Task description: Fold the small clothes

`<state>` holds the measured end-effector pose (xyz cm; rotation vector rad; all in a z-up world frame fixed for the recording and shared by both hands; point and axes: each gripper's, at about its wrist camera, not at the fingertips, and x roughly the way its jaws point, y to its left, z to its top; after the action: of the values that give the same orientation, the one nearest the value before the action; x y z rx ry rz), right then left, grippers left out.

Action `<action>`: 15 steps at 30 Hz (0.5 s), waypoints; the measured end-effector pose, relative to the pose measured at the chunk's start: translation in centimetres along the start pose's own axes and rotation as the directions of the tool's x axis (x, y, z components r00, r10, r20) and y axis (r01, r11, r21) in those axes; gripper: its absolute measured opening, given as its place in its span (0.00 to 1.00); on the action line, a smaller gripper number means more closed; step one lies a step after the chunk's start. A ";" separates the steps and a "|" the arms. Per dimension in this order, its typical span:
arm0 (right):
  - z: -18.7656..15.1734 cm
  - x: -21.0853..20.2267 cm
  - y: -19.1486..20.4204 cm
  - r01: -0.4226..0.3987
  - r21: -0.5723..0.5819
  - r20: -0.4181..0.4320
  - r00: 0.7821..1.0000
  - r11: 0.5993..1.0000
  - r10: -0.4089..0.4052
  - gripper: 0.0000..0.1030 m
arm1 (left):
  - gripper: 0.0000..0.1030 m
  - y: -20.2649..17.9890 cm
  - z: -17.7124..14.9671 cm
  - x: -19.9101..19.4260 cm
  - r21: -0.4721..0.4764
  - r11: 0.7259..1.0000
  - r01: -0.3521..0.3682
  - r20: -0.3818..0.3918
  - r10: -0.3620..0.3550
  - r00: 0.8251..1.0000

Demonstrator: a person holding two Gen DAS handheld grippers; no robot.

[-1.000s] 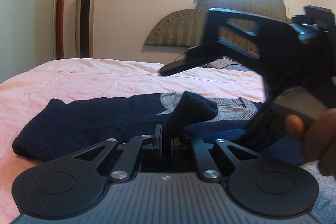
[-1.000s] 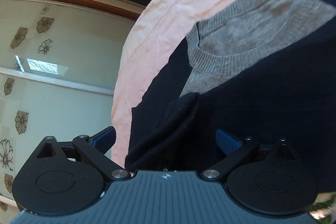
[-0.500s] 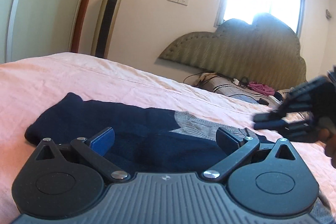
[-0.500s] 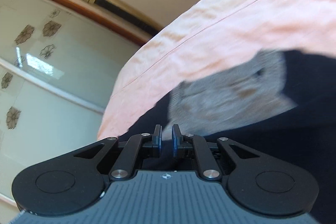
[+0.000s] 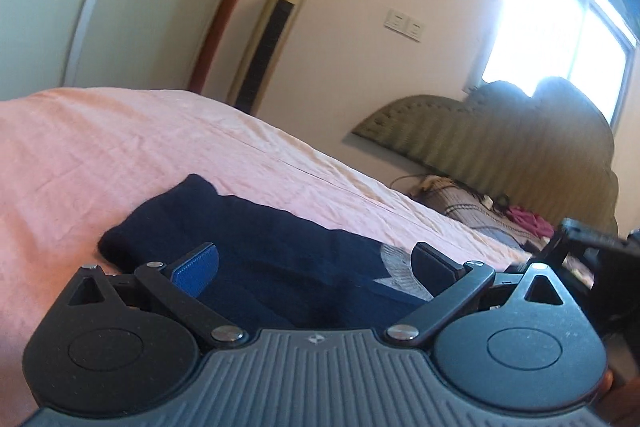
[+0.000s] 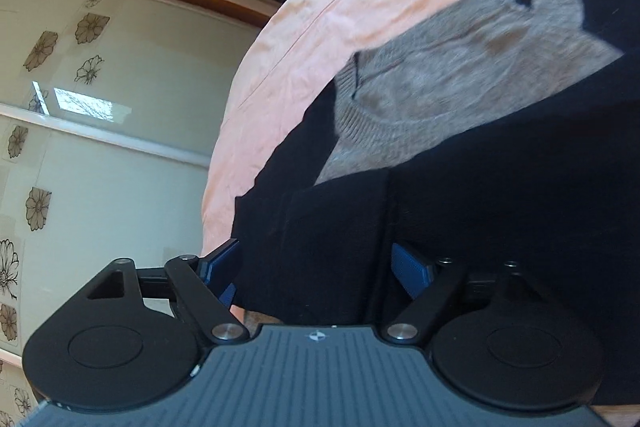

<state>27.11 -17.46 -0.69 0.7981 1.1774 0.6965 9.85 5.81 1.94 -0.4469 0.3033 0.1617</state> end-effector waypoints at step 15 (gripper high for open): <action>3.0 -8.8 -0.7 0.188 -0.151 0.187 0.969 0.970 -0.159 0.14 | 1.00 0.6 0.1 0.3 -0.032 0.999 -0.011 -0.018 0.011 1.000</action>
<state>27.92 -25.58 3.88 0.5929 1.0030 0.5602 10.03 6.39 1.70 -0.4785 0.3208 0.1736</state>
